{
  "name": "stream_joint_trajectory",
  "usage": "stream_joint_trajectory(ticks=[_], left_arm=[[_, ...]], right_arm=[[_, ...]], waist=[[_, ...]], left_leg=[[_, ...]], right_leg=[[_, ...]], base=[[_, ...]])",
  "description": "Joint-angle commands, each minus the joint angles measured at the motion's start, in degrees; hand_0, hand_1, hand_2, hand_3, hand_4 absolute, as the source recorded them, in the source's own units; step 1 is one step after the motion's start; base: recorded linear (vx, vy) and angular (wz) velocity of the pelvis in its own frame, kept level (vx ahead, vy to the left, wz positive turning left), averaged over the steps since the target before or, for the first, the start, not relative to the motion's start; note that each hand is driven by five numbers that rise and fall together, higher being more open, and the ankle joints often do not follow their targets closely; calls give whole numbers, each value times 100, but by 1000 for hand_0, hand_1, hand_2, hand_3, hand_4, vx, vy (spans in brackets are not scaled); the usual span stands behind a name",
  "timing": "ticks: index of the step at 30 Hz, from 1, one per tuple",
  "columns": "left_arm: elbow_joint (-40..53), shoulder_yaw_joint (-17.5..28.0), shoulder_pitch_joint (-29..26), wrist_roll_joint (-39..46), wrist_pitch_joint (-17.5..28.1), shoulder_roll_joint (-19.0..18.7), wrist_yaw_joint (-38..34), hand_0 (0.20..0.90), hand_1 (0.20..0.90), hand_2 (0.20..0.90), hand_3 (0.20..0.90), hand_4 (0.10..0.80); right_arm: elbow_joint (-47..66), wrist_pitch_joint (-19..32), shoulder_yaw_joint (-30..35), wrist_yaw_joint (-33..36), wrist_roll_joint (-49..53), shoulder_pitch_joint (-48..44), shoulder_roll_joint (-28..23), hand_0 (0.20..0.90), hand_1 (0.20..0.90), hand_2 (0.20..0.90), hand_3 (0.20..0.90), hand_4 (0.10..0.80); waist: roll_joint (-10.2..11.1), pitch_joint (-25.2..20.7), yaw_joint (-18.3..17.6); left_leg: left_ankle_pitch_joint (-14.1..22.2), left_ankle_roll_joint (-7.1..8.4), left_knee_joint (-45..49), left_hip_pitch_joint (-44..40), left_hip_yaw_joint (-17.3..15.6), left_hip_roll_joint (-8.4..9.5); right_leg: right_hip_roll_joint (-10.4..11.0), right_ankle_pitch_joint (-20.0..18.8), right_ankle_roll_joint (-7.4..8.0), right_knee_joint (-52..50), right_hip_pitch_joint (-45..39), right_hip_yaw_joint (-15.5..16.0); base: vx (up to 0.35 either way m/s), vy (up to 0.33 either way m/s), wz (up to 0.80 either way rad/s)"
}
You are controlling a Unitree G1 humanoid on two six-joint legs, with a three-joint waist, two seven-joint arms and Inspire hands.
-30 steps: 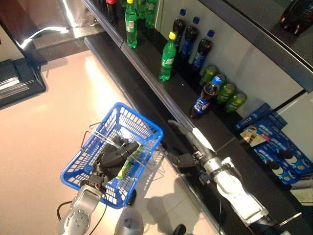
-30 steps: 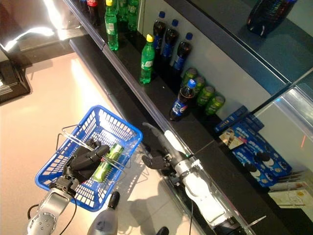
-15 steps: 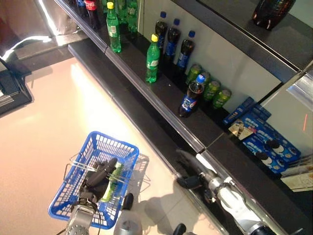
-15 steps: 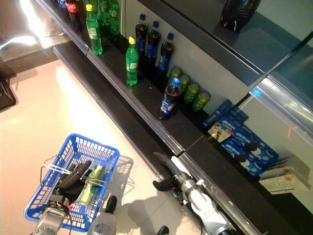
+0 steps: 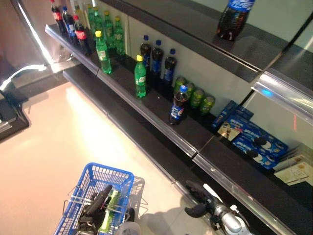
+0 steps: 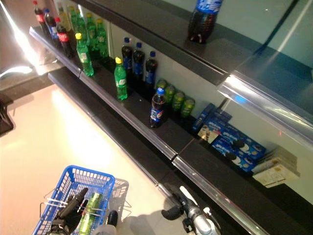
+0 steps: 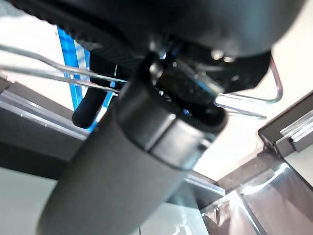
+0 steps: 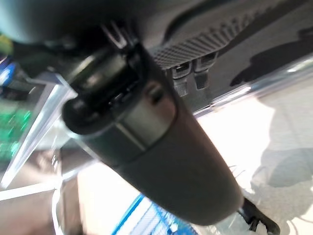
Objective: Pick up the drink and place into the basket.
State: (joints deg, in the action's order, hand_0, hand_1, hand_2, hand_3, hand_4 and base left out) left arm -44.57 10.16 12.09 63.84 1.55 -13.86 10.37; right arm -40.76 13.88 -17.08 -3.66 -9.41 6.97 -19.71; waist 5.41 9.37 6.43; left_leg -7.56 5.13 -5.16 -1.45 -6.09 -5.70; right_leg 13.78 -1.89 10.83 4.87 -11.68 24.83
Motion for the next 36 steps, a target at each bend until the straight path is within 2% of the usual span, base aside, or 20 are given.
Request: stream_joint_trajectory(ticks=[1,10,20,24,26,29,30,31,32,33,34,36], left_arm=[[130,220,-901,-278,808,-289,694,300,300,300,200,100],[-1164,220,-1023,-1012,510,-234,702,300,300,300,200,100],[-1493,29,-1055,-1326,336,-183,754,300,300,300,200,100],[-1487,-64,-1102,-1398,316,-195,727,300,300,300,200,100],[-1530,-147,-1236,-1315,359,-237,674,300,300,300,200,100],[-1570,-201,-1353,-1133,409,-233,637,300,300,300,200,100],[-1579,-286,-1458,-934,442,-149,731,300,300,300,200,100],[-1578,-301,-1472,-864,454,-117,742,300,300,300,200,100],[-1571,-347,-1431,-803,494,-4,902,300,300,300,200,100],[-1564,-390,-1406,-805,505,75,1023,300,300,300,200,100],[-1530,-429,-1385,-845,494,134,1067,300,300,300,200,100],[-1456,-409,-1363,-1082,414,178,1101,300,300,300,200,100]], right_arm=[[-253,170,337,171,527,-177,-228,900,900,900,900,800],[-2033,66,978,189,950,-335,129,900,900,900,900,800],[-2608,-218,1240,274,913,-404,207,900,900,900,900,800],[-2583,-194,1201,266,983,-457,220,900,900,900,900,800],[-2503,-208,1097,265,1080,-550,210,900,900,900,900,800],[-2460,-192,981,243,1087,-657,186,900,900,900,900,800],[-2455,-148,854,232,1162,-881,48,900,900,900,900,800],[-2454,-139,833,209,1116,-938,5,900,900,900,900,800],[-2447,-149,792,255,1098,-1051,-84,900,900,900,900,800],[-2451,-168,810,268,1044,-1105,-143,900,900,900,900,800],[-2452,-207,841,304,1056,-1113,-183,900,900,900,900,800],[-2472,-223,952,380,1168,-1037,-193,900,900,900,900,800]], waist=[[-446,-517,0],[-508,-604,-202],[-560,-542,-192],[-589,-493,-178],[-658,-385,-175],[-716,-277,-160],[-860,-24,-86],[-893,20,-69],[-982,105,-56],[-1036,142,-92],[-1023,174,-147],[-966,219,-273]], left_leg=[[411,34,16,-366,-559,5],[466,36,16,-483,-788,-42],[589,-63,16,-637,-837,24],[601,-140,16,-626,-651,56],[539,-177,16,-619,-440,51],[473,-179,54,-554,-285,22],[286,-26,118,-426,-29,-129],[226,25,121,-384,30,-162],[9,207,92,-273,-65,-364],[-178,333,52,-207,-348,-572],[-281,472,29,-195,-701,-768],[-486,550,52,-166,-1617,-1121]], right_leg=[[-35,-153,-10,-146,5,403],[-72,-178,-73,-141,85,273],[-94,-87,-138,-258,56,246],[-123,156,-213,-705,187,106],[-76,383,-271,-1362,460,14],[-15,492,-314,-1749,667,3],[-22,786,-452,-2131,855,2],[-31,839,-483,-2159,880,25],[-46,940,-563,-2224,927,117],[-34,985,-613,-2238,924,264],[24,1107,-596,-2293,866,345],[129,1062,-612,-2297,774,708]], base=[[44,-12,-5],[39,-14,-6],[19,-7,-4],[-66,-61,1],[-141,-98,9],[-163,-97,16],[-219,-108,12],[-329,-113,20],[-257,-27,24],[-248,-10,40],[-217,-12,52],[-211,-77,97]])
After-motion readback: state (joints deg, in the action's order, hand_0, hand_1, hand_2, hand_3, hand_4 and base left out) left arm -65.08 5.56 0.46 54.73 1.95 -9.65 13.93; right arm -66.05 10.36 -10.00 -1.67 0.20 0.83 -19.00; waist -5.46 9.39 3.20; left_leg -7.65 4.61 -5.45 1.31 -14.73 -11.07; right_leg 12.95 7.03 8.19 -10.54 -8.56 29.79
